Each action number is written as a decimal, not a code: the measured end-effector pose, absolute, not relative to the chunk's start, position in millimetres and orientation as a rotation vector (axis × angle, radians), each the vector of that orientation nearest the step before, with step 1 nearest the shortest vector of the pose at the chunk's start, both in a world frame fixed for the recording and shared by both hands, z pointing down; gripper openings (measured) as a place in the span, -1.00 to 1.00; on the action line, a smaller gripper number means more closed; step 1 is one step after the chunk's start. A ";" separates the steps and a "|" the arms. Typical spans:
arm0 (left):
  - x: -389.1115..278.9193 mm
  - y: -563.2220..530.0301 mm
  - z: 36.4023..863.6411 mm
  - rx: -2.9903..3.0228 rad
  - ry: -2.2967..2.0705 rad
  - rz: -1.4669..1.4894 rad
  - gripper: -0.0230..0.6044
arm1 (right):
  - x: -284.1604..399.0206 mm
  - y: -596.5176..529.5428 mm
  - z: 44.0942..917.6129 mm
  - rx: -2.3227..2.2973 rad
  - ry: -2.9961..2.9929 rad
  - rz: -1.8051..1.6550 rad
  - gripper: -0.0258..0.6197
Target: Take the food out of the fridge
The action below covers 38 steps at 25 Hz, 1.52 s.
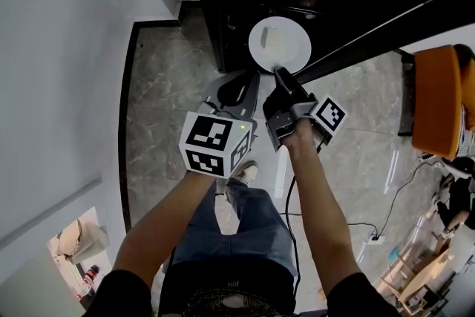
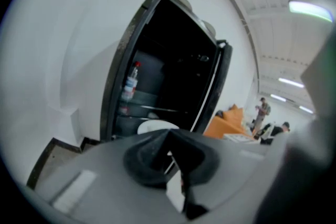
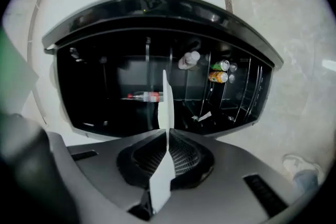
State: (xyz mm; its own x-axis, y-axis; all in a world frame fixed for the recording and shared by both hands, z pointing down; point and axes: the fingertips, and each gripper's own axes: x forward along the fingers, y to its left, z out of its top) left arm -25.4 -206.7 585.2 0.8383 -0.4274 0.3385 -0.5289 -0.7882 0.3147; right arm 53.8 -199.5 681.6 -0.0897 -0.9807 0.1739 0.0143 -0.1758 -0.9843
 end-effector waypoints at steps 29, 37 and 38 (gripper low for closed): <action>-28.5 -118.0 374.2 2.765 -0.802 0.322 -0.92 | 18.0 -93.9 416.7 -1.205 1.283 -1.405 -0.89; -18.1 -122.7 369.3 2.774 -0.810 0.313 -0.93 | 30.2 -96.9 414.4 -1.202 1.276 -1.399 -0.89; -16.2 -122.8 369.2 2.773 -0.808 0.314 -0.93 | 31.8 -97.9 414.1 -1.200 1.276 -1.398 -0.89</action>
